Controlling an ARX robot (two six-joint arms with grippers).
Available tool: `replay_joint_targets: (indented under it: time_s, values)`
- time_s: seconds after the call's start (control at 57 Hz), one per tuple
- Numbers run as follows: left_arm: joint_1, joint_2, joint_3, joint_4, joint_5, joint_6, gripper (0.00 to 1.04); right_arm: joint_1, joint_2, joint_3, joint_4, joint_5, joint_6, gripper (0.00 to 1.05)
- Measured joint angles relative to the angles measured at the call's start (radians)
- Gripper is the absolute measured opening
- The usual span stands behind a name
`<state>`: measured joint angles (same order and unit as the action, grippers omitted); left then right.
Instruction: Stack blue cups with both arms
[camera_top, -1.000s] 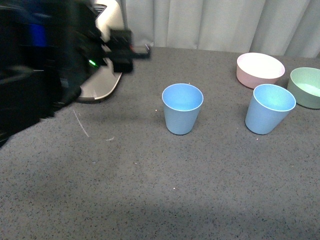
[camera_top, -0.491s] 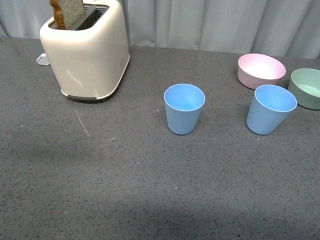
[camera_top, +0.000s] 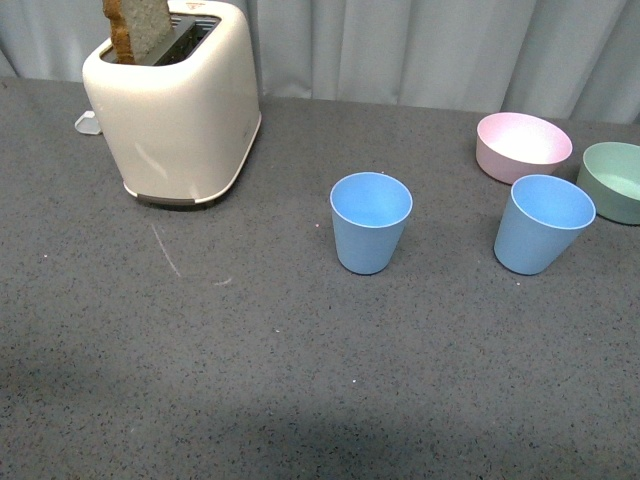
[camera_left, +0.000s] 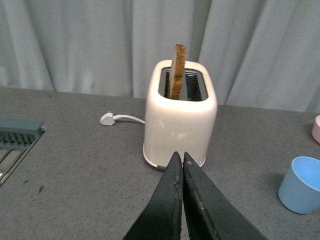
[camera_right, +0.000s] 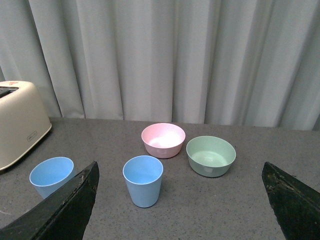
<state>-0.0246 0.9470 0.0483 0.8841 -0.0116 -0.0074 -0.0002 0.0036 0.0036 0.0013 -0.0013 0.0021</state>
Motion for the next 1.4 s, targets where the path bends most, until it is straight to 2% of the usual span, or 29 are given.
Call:
replay_joint_targets:
  time_s: [0.088,0.614,1.404]
  values:
    - [0.021,-0.077,-0.014,-0.060,0.005,0.000,0.04,0.000,0.000,0.000,0.000,0.000,0.000,0.95]
    - [0.022,-0.478,-0.029,-0.417,0.011,0.000,0.04,0.000,0.000,0.000,0.000,0.000,0.000,0.95]
    - [0.022,-0.760,-0.029,-0.694,0.011,0.000,0.04,0.000,0.000,0.000,0.000,0.000,0.000,0.95]
